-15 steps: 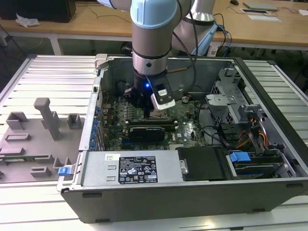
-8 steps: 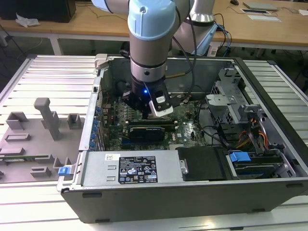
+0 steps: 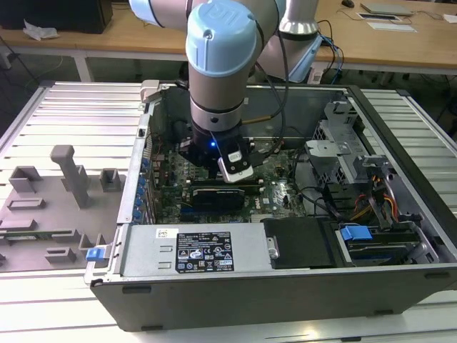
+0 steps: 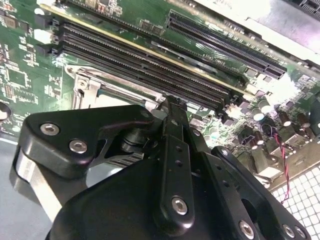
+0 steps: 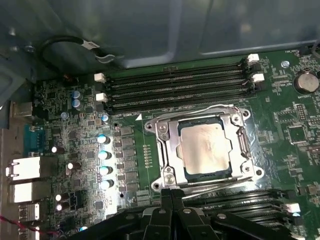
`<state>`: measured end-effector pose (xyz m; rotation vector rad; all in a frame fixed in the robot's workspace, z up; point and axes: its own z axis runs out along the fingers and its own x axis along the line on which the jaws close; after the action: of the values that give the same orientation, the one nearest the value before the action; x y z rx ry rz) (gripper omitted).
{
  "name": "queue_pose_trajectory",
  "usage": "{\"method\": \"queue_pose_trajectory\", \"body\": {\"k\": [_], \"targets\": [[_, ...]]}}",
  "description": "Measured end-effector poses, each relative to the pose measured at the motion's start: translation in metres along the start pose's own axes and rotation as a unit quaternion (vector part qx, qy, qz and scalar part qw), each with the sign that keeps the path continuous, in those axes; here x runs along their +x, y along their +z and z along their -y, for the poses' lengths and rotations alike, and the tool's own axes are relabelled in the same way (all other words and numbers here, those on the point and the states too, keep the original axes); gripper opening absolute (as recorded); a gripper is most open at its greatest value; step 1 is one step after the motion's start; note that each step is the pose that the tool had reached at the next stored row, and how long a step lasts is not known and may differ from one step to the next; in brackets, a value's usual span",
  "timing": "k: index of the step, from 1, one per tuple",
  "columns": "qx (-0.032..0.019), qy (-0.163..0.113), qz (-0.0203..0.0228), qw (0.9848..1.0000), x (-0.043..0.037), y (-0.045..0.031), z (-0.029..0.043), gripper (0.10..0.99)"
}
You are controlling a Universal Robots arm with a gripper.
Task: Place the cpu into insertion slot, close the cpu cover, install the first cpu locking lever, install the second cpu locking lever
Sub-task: 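Install the second cpu locking lever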
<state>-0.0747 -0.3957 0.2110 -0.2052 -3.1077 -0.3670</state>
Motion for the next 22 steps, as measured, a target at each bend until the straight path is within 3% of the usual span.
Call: {"method": "queue_pose_trajectory", "body": {"k": [3, 11, 16, 18, 21, 22], "targets": [[-0.0096, -0.001, -0.0015, 1.0, 0.0021, 0.0024, 0.001, 0.106], [-0.0224, -0.001, -0.0031, 0.9997, 0.006, 0.0128, 0.0043, 0.106], [-0.023, -0.001, -0.0033, 0.9997, 0.0074, 0.0163, 0.0054, 0.106], [-0.0237, -0.001, -0.0029, 0.9997, 0.0074, 0.0116, 0.004, 0.106], [-0.0231, -0.002, -0.0007, 0.9997, 0.008, -0.0095, -0.0007, 0.106], [-0.0194, -0.002, 0.0009, 0.9998, 0.0081, -0.0133, -0.0017, 0.106]]}}
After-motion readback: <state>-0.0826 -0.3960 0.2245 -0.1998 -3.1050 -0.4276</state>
